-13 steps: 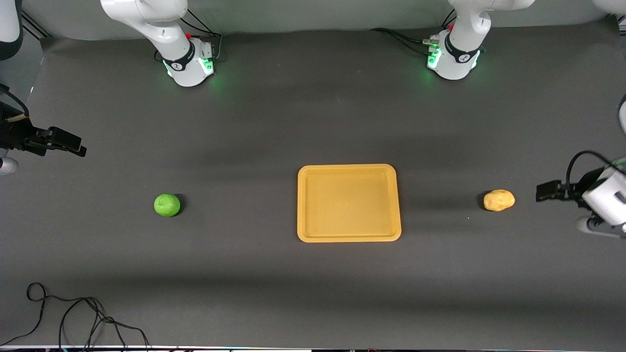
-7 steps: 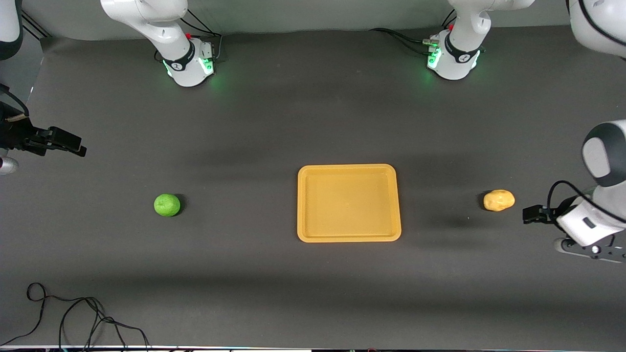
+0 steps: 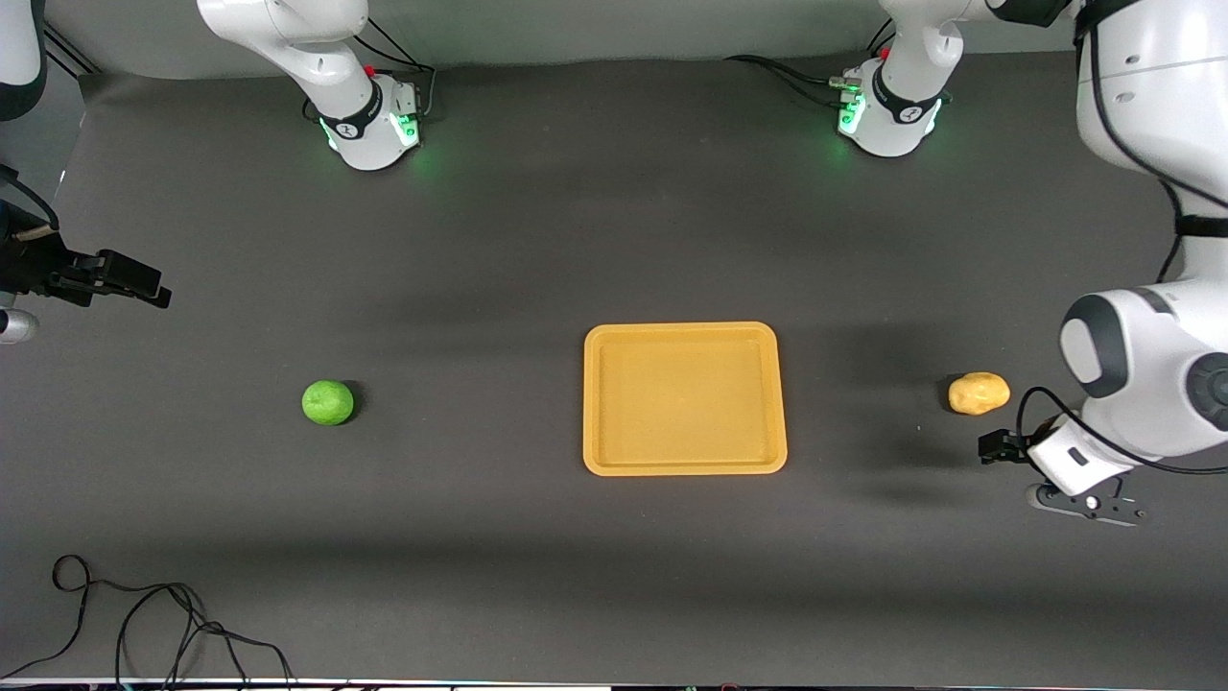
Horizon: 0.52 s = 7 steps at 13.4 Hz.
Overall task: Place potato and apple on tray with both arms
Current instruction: 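Reach the left gripper down over the yellow potato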
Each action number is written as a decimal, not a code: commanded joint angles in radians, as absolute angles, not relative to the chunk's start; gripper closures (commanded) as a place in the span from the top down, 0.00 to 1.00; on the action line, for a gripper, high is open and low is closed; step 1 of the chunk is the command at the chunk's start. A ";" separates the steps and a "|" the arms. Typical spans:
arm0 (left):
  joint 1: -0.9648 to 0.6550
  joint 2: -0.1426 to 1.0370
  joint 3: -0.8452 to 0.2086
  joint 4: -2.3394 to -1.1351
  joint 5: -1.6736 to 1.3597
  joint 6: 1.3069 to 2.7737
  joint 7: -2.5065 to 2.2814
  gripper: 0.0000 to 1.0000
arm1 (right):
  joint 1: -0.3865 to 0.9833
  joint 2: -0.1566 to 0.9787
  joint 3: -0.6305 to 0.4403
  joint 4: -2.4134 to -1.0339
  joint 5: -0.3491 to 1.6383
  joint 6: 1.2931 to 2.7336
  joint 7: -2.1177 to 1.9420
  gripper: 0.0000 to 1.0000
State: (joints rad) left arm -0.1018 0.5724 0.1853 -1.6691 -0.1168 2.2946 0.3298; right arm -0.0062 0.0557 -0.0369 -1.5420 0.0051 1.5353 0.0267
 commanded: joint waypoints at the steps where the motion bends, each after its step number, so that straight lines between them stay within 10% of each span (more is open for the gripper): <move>1: -0.103 0.545 0.189 -1.758 -0.141 2.367 0.406 0.94 | 0.005 0.057 -0.049 -1.539 0.015 1.531 0.014 1.00; 7: -0.094 0.545 0.187 -1.870 -0.143 2.485 0.448 0.94 | 0.005 0.057 -0.051 -1.540 0.015 1.531 0.014 1.00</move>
